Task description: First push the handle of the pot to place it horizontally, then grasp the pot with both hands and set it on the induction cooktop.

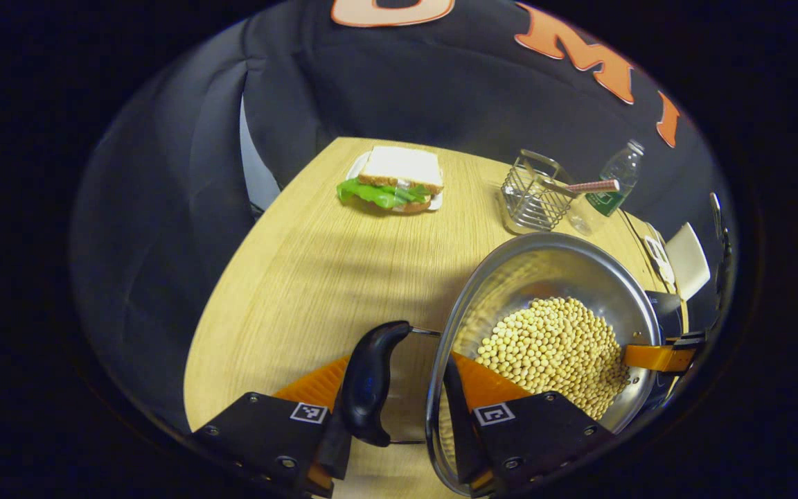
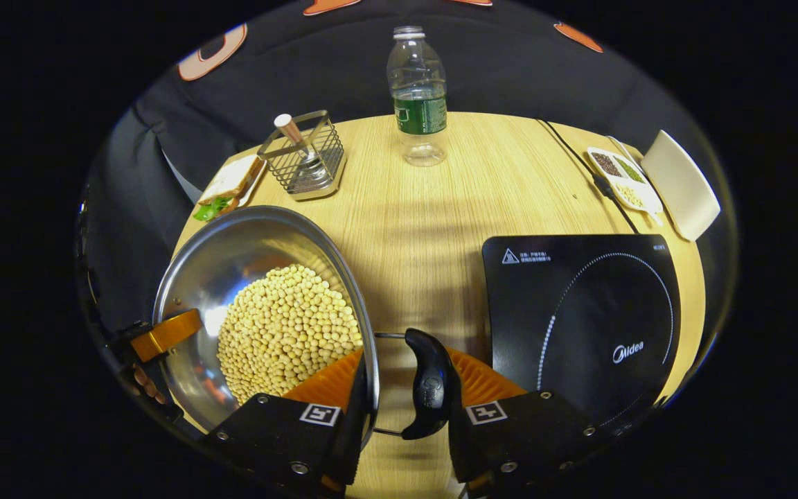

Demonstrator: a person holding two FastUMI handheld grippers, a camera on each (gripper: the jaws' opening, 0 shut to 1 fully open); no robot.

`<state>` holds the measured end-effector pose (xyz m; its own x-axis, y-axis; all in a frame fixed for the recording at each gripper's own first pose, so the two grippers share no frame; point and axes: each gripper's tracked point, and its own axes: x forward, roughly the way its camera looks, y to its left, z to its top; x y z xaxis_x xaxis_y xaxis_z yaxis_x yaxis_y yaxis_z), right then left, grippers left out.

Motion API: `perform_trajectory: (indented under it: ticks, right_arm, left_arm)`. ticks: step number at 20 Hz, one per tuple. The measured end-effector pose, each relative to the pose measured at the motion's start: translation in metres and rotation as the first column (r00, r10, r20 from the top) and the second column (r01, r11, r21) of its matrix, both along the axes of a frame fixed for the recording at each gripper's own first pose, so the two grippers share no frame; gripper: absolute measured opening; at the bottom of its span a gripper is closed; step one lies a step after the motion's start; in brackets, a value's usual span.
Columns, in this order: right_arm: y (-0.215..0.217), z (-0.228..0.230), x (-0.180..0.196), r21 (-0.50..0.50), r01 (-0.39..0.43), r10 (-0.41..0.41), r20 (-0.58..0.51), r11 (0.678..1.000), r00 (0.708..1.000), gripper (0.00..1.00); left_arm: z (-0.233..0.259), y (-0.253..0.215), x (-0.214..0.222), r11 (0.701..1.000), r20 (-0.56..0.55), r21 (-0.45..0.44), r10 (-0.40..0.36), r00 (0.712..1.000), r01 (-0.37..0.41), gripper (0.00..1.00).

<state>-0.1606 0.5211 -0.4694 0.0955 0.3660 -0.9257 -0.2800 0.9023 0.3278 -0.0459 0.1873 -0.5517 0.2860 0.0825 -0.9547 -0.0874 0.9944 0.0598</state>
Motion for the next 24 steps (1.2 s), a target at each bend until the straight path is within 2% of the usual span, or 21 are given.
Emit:
perform_trajectory:
  ticks: [2,5,6,8,9,11,13,15,19,24]
  right_arm:
    - [-0.007,0.014,0.001,0.015,0.017,-0.017,0.024,1.000,1.000,0.51]
    - [-0.029,0.039,0.011,0.031,0.036,-0.038,0.077,0.999,0.996,0.51]
    - [-0.037,0.046,0.016,0.036,0.043,-0.046,0.092,0.998,0.995,0.51]
    - [-0.055,0.058,0.023,0.042,0.057,-0.061,0.112,0.997,0.992,0.51]
    - [-0.065,0.064,0.028,0.045,0.067,-0.072,0.127,0.997,0.989,0.51]
    - [-0.087,0.074,0.037,0.051,0.085,-0.092,0.155,0.995,0.984,0.51]
    - [-0.109,0.083,0.045,0.056,0.105,-0.113,0.176,0.993,0.978,0.51]
    - [-0.133,0.089,0.053,0.062,0.131,-0.141,0.198,0.989,0.970,0.51]
    - [-0.183,0.096,0.062,0.065,0.179,-0.189,0.220,0.982,0.957,0.51]
    - [-0.241,0.087,0.070,0.044,0.195,-0.200,0.216,0.980,0.956,0.51]
  left_arm:
    - [0.008,-0.002,0.003,1.000,0.032,0.008,-0.020,0.999,0.020,0.63]
    - [0.011,-0.004,0.006,0.999,0.091,0.010,-0.051,0.994,0.051,0.58]
    - [0.009,-0.004,0.004,0.998,0.106,0.010,-0.061,0.993,0.060,0.61]
    - [0.013,-0.002,0.008,0.997,0.129,0.008,-0.076,0.989,0.076,0.61]
    - [0.013,-0.001,0.010,0.996,0.138,0.007,-0.086,0.987,0.086,0.57]
    - [0.007,-0.004,0.007,0.995,0.155,-0.001,-0.098,0.983,0.100,0.60]
    - [0.005,-0.007,0.007,0.994,0.167,-0.007,-0.106,0.980,0.109,0.58]
    - [0.004,-0.009,0.006,0.991,0.185,-0.007,-0.130,0.974,0.134,0.61]
    - [-0.002,-0.016,0.006,0.984,0.216,-0.017,-0.167,0.962,0.175,0.61]
    - [-0.029,-0.025,0.005,0.981,0.203,-0.036,-0.181,0.962,0.192,0.61]
